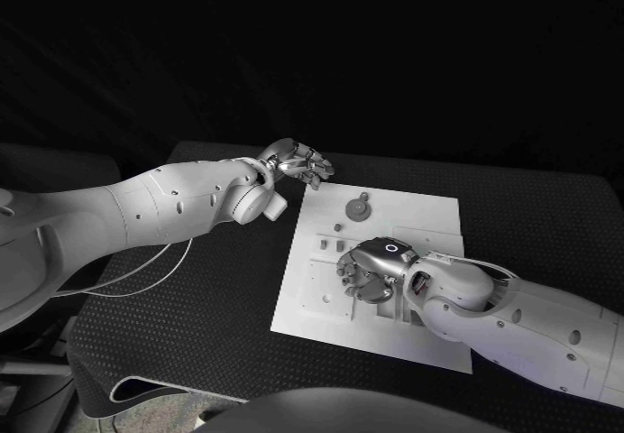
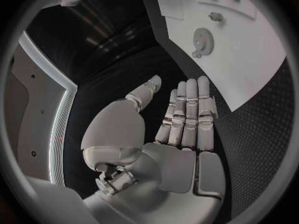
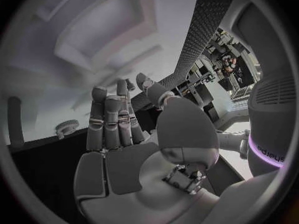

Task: Assemble the parts on the task board

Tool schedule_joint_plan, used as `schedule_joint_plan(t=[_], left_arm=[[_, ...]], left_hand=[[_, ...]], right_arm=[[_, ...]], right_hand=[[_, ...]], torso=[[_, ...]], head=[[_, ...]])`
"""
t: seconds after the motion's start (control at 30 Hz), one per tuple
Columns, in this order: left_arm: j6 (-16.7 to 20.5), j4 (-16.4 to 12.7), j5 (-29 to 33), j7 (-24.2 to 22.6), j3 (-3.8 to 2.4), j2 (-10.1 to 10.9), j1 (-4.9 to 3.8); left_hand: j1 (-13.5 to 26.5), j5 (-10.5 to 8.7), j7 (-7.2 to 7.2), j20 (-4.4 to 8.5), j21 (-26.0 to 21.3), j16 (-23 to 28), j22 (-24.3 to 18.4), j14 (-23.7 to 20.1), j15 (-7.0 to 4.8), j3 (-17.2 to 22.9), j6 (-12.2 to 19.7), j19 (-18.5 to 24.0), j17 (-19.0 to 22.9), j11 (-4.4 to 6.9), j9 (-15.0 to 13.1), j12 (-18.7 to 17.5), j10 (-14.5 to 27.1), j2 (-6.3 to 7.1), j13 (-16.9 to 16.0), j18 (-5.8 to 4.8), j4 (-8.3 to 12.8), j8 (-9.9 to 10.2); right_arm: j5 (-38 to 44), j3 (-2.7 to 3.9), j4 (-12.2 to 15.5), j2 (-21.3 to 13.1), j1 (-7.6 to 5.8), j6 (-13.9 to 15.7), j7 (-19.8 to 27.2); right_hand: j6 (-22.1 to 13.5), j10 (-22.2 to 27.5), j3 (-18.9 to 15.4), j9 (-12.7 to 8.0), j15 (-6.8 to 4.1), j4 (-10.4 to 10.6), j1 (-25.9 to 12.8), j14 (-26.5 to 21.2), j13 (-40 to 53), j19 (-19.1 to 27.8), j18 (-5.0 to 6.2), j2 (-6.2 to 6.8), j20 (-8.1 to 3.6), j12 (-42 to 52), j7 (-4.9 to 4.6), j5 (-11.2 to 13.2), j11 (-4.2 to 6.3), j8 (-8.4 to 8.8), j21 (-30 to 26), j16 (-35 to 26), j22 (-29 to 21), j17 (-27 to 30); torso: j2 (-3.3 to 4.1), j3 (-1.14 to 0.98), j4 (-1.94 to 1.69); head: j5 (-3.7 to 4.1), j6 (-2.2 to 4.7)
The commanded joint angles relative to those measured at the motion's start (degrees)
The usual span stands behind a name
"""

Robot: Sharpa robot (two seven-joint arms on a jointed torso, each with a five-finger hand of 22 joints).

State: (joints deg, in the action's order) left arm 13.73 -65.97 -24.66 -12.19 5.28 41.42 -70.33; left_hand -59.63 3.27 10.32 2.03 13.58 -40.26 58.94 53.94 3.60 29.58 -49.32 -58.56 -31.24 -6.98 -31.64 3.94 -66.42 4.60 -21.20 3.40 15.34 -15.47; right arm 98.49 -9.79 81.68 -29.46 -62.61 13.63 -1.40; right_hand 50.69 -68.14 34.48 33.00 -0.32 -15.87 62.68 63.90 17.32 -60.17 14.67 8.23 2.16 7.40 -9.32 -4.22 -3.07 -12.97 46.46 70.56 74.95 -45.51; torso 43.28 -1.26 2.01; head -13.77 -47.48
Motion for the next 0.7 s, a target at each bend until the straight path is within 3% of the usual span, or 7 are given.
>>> schedule_joint_plan(t=[0.03, 0.27, 0.3, 0.33, 0.4, 0.53, 0.7], left_arm=[[-0.5, -0.1, 0.4, -0.2, -0.05, -0.1, -0.08], [-0.4, 0.0, 0.4, -0.3, -0.05, -0.1, -0.08], [-0.4, 0.0, 0.4, -0.3, -0.05, -0.1, -0.08], [-0.3, 0.0, 0.4, -0.5, -0.05, -0.1, -0.08], [0.0, -0.1, 0.4, -0.6, -0.05, 0.0, -0.08], [0.9, 0.0, 0.6, -1.1, -0.04, 0.0, -0.08], [1.4, 0.0, 0.7, -1.4, -0.04, 0.0, -0.08]], left_hand=[[0.6, 0.28, 0.01, -0.02, -0.3, 0.3, -0.1, 0.2, 0.09, -0.2, 0.2, -0.2, -0.1, 0.07, 0.1, -0.1, 0.4, 0.16, 0.1, 0.69, -0.2, -0.1], [0.6, 0.28, 0.04, -0.02, -0.3, 0.4, -0.1, 0.2, 0.10, -0.2, 0.3, -0.2, -0.1, 0.05, 0.1, -0.1, 0.4, 0.16, 0.1, 0.69, -0.2, -0.1], [0.6, 0.28, 0.04, -0.02, -0.3, 0.4, -0.1, 0.2, 0.10, -0.2, 0.3, -0.1, -0.1, 0.05, 0.1, -0.1, 0.4, 0.16, 0.1, 0.69, -0.2, -0.1], [0.6, 0.28, 0.04, -0.02, -0.3, 0.4, -0.1, 0.2, 0.10, -0.2, 0.3, -0.1, -0.2, 0.05, 0.1, -0.1, 0.4, 0.16, 0.1, 0.69, -0.2, -0.1], [0.5, 0.28, 0.04, -0.02, -0.3, 0.4, -0.1, 0.2, 0.10, -0.2, 0.3, -0.1, -0.2, 0.05, 0.1, -0.1, 0.4, 0.17, 0.1, 0.69, -0.2, -0.1], [0.4, 0.29, 0.03, -0.01, -0.3, 0.4, -0.1, 0.2, 0.08, -0.2, 0.3, -0.2, -0.3, 0.09, 0.1, 0.0, 0.3, 0.21, 0.1, 0.71, -0.1, -0.1], [0.2, 0.29, 0.01, 0.01, -0.3, 0.5, 0.0, 0.3, 0.05, -0.1, 0.3, -0.3, -0.4, 0.16, 0.1, 0.1, 0.2, 0.22, 0.0, 0.73, -0.1, -0.2]], right_arm=[[-0.6, -0.29, 0.0, -0.6, 0.29, 1.5, -1.2], [-3.4, -0.05, 3.3, -3.5, -0.91, 9.3, 0.4], [-4.0, 0.20, 3.9, -4.1, -1.25, 10.1, 0.7], [-5.5, 0.94, 4.8, -5.2, -1.82, 11.1, 1.3], [-9.8, 2.46, 6.0, -6.6, -2.83, 9.5, 0.7], [-9.2, 4.54, 7.0, -9.4, -4.88, 5.8, -1.0], [-10.0, 4.65, 6.6, -13.7, -7.42, 5.0, -0.8]], right_hand=[[-0.3, 3.7, 0.3, -0.1, 0.29, 0.1, 0.0, -0.4, -1.6, 0.5, 0.33, 0.82, 0.15, 0.2, -0.04, -0.4, -3.32, 0.29, -0.3, -0.2, 0.7, -0.1], [-0.8, 4.5, 0.5, -0.4, 0.71, 0.4, 0.2, -1.0, -1.8, 0.8, 0.33, 1.15, 0.40, -0.2, -0.06, -0.4, -3.73, 0.50, -0.5, -0.1, 0.9, -0.2], [-0.7, 4.2, 0.6, -0.5, 0.59, 0.4, 0.3, -0.9, -1.7, 0.7, 0.33, 1.11, 0.36, 0.0, -0.17, -0.4, -3.59, 0.42, -0.3, 0.1, 0.9, -0.3], [-0.6, 3.5, 0.7, -0.5, 0.30, 0.4, 0.6, -0.7, -1.5, 0.5, 0.33, 1.06, 0.28, 0.4, -0.29, -0.3, -3.28, 0.33, -0.2, 0.2, 1.0, -0.3], [-0.4, 2.8, 0.7, -0.6, -0.01, 0.4, 0.7, -0.5, -1.2, 0.2, 0.33, 0.98, 0.18, 0.8, -0.55, -0.3, -2.97, 0.16, 0.0, 0.4, 1.1, -0.4], [-0.5, 2.0, 0.6, -0.7, -0.38, 0.5, 0.4, -1.2, -0.4, 1.0, 0.33, 0.73, 0.42, 1.6, -0.72, -0.3, -2.57, 0.15, -0.5, -0.4, 0.9, 0.0], [0.0, 2.1, 0.5, -0.7, -0.38, 0.5, 0.4, -1.5, -0.1, 1.3, 0.33, 1.24, 0.58, 1.7, -0.74, -0.3, -2.57, -0.20, -0.7, -0.6, 0.9, 0.1]], torso=[[0.01, -0.04, -0.01], [-0.04, -0.07, 0.00], [-0.05, -0.08, 0.04], [-0.06, -0.10, 0.10], [-0.02, -0.14, 0.15], [-0.05, -0.20, 0.38], [-0.08, -0.11, 0.31]], head=[[0.04, 0.08], [0.52, 0.56], [0.77, 0.83], [0.91, 0.97], [1.52, 1.56], [2.50, 2.51], [3.31, 3.47]])
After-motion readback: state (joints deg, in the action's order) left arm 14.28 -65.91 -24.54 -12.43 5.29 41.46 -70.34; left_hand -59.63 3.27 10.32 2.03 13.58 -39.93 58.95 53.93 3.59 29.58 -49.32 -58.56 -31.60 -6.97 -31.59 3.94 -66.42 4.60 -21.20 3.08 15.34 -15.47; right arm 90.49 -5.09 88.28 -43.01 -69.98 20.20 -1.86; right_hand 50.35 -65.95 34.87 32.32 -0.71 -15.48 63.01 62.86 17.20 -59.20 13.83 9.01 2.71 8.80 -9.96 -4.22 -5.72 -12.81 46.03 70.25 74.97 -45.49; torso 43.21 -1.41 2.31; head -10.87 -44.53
